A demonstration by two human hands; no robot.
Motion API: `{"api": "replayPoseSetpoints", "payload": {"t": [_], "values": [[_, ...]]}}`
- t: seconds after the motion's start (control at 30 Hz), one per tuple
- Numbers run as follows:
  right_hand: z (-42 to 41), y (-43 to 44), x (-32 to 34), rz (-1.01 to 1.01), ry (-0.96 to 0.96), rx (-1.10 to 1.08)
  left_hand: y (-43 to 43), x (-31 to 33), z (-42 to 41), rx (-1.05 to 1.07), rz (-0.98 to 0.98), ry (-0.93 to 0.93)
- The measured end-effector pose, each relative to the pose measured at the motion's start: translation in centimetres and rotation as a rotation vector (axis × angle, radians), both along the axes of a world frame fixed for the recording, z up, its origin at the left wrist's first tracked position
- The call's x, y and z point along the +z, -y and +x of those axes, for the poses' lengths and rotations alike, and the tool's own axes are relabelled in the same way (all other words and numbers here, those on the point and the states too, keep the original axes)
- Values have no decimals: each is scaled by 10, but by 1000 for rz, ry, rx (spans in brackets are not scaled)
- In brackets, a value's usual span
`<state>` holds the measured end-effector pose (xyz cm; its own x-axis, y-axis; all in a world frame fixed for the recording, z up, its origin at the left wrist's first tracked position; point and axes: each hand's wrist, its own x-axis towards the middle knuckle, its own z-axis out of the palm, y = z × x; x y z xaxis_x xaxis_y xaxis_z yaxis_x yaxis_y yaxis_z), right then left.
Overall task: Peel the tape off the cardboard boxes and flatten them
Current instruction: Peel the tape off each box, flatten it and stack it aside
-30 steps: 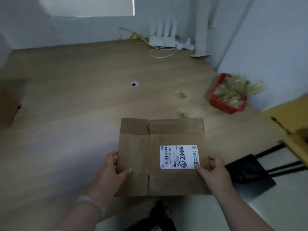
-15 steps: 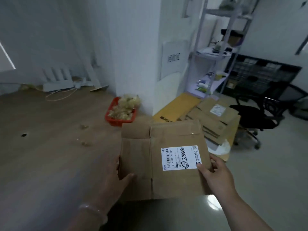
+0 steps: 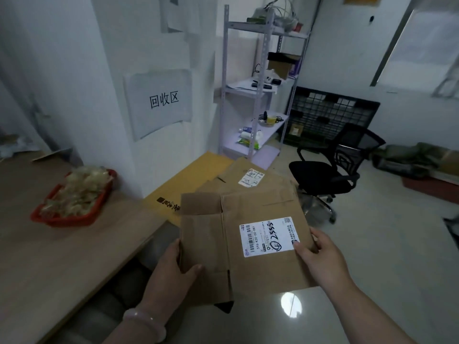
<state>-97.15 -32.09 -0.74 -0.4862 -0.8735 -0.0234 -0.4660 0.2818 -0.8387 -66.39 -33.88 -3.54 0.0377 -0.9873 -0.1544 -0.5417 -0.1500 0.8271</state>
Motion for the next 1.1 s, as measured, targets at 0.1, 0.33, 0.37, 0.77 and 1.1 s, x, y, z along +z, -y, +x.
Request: {"api": "replayPoseSetpoints", "payload": {"t": [0.1, 0.33, 0.37, 0.77, 1.1], "values": [[-16, 46, -9, 1, 10, 47, 41, -7, -15, 8, 0, 8], [-45, 170, -20, 51, -53, 150, 147, -29, -39, 59, 76, -13], [-50, 187, -20, 58, -62, 155, 161, -29, -44, 61, 82, -14], [-101, 370, -54, 183, -206, 418, 255, -54, -119, 285, 162, -80], [-139, 488, -81, 298, -429, 805, 275, -86, -201, 545, 239, -51]]}}
